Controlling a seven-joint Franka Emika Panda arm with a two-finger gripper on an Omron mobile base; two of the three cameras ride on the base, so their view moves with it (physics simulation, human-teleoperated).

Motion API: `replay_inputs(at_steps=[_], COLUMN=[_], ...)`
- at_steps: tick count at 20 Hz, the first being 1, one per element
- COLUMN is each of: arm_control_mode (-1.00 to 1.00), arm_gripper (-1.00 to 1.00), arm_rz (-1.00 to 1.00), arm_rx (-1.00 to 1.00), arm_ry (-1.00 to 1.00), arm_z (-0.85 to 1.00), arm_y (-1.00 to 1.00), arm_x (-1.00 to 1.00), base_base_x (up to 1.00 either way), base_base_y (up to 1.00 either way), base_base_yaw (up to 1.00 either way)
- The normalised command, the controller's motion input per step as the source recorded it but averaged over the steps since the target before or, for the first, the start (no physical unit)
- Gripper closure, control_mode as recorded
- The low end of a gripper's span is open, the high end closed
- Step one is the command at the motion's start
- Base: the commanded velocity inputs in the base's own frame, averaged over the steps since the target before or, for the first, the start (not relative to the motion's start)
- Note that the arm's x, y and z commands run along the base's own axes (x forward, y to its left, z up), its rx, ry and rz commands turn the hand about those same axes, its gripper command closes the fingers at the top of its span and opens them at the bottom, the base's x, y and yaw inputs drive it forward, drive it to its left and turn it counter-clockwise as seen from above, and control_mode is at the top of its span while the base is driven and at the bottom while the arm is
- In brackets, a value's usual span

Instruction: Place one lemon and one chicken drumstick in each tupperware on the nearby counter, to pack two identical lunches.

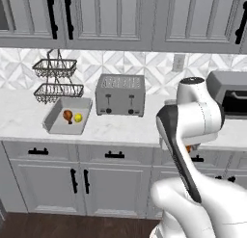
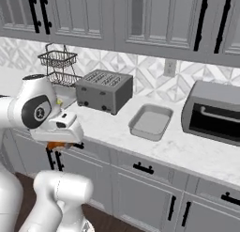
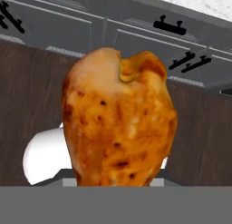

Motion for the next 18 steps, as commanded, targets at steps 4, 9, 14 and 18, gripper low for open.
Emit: replay_inputs(at_steps=[4,9,14,18], arm_control_mode=[1.00,1.00,1.00,1.00], arm_gripper=[1.00,1.00,1.00,1.00], arm_rz=[0.00,0.00,0.00,0.00], arm_rx=[0.00,0.00,0.00,0.00], arm_ry=[0.00,0.00,0.00,0.00], arm_z=[0.00,0.00,0.00,0.00], arm_y=[0.00,0.00,0.00,0.00], arm_x=[0.00,0.00,0.00,0.00], base_base_x=[0.12,0.43,0.85,0.87], base_base_y=[-0.91,-0.24,0.04,0.36], base_base_yaw=[-0.34,-0.12,-0.01,-0.01])
